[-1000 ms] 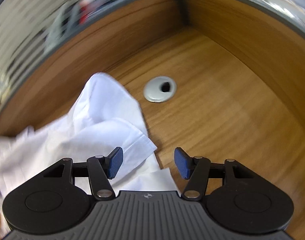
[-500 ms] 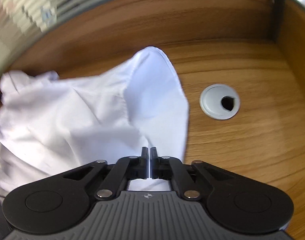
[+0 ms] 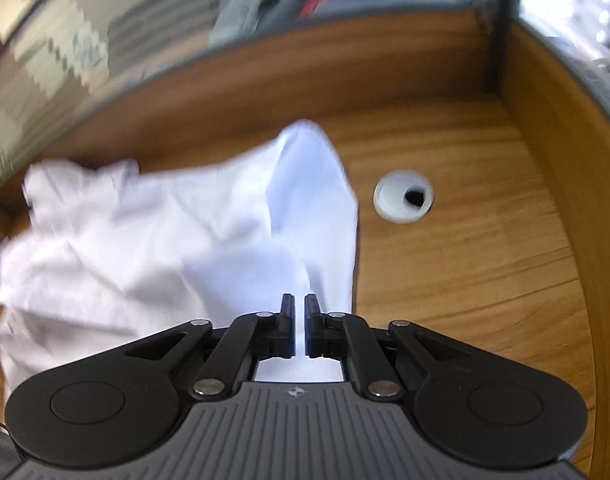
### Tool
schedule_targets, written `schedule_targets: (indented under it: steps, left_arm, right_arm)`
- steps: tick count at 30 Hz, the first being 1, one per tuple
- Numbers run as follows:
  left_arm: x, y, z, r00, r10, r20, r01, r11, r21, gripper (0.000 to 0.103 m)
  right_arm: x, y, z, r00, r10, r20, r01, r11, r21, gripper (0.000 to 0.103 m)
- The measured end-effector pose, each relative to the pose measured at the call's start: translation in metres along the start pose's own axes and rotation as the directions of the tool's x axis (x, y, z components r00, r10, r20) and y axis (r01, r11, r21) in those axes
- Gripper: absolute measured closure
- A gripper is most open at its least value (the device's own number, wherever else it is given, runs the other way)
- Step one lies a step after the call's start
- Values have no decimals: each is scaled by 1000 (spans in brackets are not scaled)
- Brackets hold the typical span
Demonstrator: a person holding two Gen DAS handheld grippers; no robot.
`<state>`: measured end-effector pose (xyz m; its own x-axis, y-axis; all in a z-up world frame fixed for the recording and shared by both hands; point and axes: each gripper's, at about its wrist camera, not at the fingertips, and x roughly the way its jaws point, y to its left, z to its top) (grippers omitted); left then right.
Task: Fold clothes
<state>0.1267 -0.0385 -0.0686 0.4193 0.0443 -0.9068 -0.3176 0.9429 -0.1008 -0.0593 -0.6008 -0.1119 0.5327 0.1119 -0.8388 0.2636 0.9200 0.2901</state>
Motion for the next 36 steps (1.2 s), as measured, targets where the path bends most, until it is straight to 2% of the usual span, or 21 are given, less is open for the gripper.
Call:
schedule_targets:
  steps: [2, 6, 8, 12, 14, 16, 19, 22, 27, 32, 36]
  left_arm:
    - [6, 0, -12, 1000, 24, -16, -23, 999, 26, 99]
    - [16, -4, -28, 998, 56, -28, -54, 996, 67, 99]
    - [18, -6, -30, 997, 67, -23, -65, 995, 76, 99]
    - [17, -5, -28, 997, 75, -11, -74, 995, 63, 99]
    - [16, -4, -26, 997, 78, -4, -78, 995, 55, 99]
    - [15, -4, -24, 997, 81, 2, -81, 996, 44, 99]
    - [11, -3, -22, 997, 79, 13, -80, 996, 28, 99]
    - [3, -4, -19, 997, 65, 31, -65, 998, 15, 99]
    - [-26, -5, -9, 996, 9, 87, -10, 1000, 20, 99]
    - [-60, -4, -5, 992, -33, 126, 29, 999, 39, 99]
    - [-69, 1, -23, 996, -39, 82, 33, 997, 72, 99]
  right_arm:
    - [17, 7, -3, 1000, -18, -22, 17, 998, -63, 64]
    - [48, 22, 1, 997, -53, -55, 42, 980, -194, 55]
    - [63, 28, 9, 996, -58, -70, 39, 968, -250, 45]
    - [91, 28, 21, 990, -69, -119, 29, 951, -308, 42]
    - [99, 22, 24, 987, -39, -154, -7, 957, -289, 41]
    - [101, 16, 26, 986, 6, -166, -50, 965, -259, 44]
    - [98, 7, 29, 981, 41, -192, -80, 976, -200, 100]
    - [80, 1, 31, 985, 71, -158, -95, 985, -145, 101]
    - [16, -3, 39, 994, 108, -29, -109, 993, -37, 101]
    - [-63, 0, 34, 994, 58, 89, -56, 998, -28, 101]
    - [-97, -5, 9, 997, -19, 75, 20, 1000, -8, 101]
